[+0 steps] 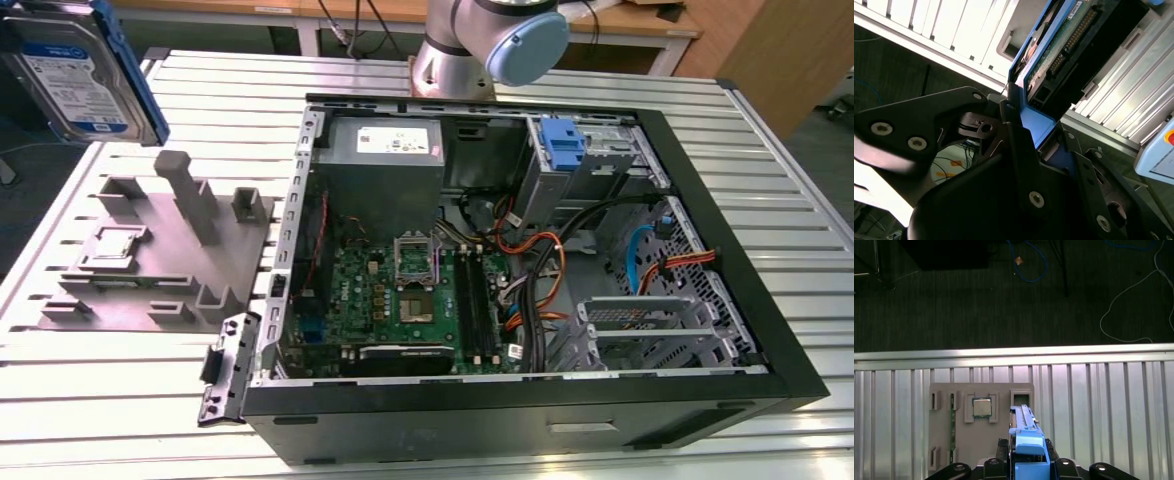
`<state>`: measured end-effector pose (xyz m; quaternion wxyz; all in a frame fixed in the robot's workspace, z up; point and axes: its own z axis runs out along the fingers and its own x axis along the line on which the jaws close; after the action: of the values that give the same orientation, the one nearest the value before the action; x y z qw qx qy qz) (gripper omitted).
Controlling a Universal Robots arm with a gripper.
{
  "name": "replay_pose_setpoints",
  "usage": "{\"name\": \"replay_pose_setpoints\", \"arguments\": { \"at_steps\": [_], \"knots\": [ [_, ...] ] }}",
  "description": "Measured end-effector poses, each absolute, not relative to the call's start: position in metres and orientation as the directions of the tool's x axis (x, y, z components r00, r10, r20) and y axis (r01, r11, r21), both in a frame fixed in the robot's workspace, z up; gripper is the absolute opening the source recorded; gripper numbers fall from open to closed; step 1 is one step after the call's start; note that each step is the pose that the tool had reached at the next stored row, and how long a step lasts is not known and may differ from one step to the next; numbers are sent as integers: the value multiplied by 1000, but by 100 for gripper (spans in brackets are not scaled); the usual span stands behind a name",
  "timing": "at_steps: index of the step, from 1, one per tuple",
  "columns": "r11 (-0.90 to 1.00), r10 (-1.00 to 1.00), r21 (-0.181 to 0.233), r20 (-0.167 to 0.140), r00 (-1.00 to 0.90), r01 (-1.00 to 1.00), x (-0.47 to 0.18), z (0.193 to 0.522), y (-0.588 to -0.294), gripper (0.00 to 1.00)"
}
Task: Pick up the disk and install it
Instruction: 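Pick up the disk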
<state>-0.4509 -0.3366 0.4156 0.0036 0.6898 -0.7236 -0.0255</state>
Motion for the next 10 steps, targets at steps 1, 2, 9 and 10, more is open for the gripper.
{"name": "replay_pose_setpoints", "arguments": {
  "at_steps": [1, 2, 9, 10],
  "knots": [
    [47, -998, 42, -30, -48, -998, -451, 416, -337, 37],
    [47, -998, 42, -30, -48, -998, -451, 416, -337, 37],
    [47, -998, 42, -30, -49, -998, -451, 419, -337, 37],
    [47, -998, 42, -30, -49, -998, -451, 419, -337, 37]
  ]
}}
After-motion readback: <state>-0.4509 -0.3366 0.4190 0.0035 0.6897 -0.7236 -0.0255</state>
